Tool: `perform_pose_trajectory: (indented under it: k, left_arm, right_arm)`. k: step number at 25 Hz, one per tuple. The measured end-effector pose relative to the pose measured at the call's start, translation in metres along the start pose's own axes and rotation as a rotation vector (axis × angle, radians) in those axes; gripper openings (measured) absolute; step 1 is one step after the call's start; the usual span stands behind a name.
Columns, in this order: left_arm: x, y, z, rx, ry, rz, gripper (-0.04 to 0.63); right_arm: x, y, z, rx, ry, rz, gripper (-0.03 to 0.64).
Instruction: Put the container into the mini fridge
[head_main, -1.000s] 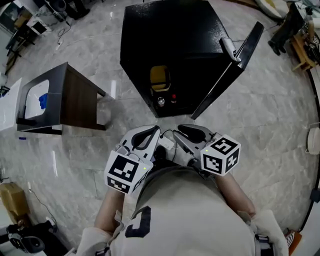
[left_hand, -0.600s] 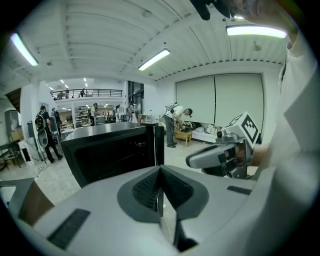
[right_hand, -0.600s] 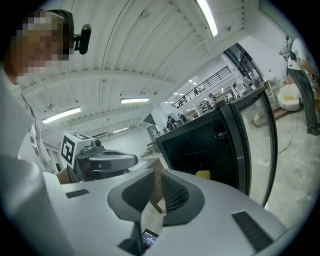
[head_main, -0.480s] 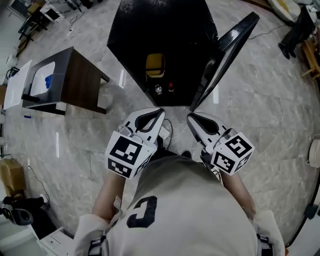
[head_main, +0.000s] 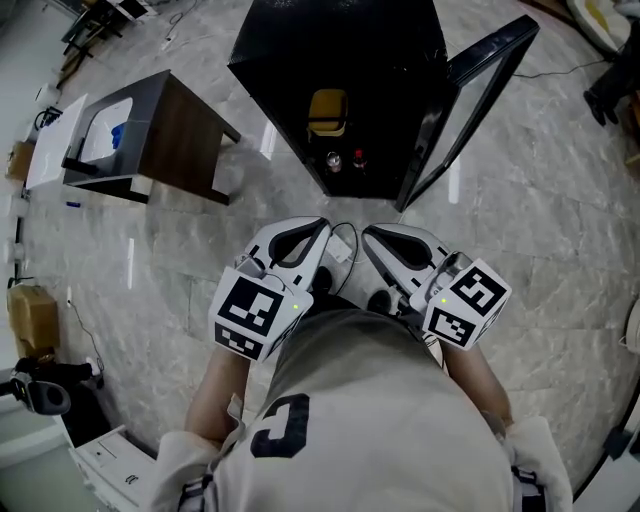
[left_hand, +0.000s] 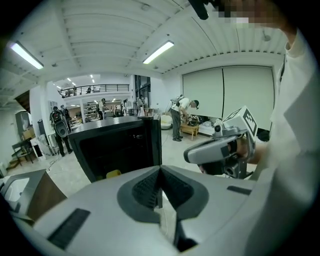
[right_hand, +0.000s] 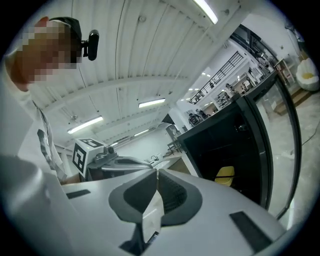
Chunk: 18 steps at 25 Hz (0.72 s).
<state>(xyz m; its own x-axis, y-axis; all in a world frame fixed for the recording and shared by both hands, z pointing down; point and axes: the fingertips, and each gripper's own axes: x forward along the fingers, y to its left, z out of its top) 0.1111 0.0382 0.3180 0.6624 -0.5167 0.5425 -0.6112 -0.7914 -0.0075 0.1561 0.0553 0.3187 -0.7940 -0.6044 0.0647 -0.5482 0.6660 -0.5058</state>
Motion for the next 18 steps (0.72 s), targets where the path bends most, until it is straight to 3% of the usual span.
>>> perform_pose_trajectory:
  k: [7, 18]
  left_arm:
    - [-0.021, 0.015, -0.009, 0.007, -0.038, -0.003, 0.057]
    - [-0.070, 0.085, -0.042, -0.043, -0.080, -0.014, 0.057]
  right_arm:
    - [0.016, 0.020, 0.000, -0.020, 0.005, 0.003, 0.037]
    - [0.090, 0.054, -0.016, -0.051, 0.067, -0.054, 0.029]
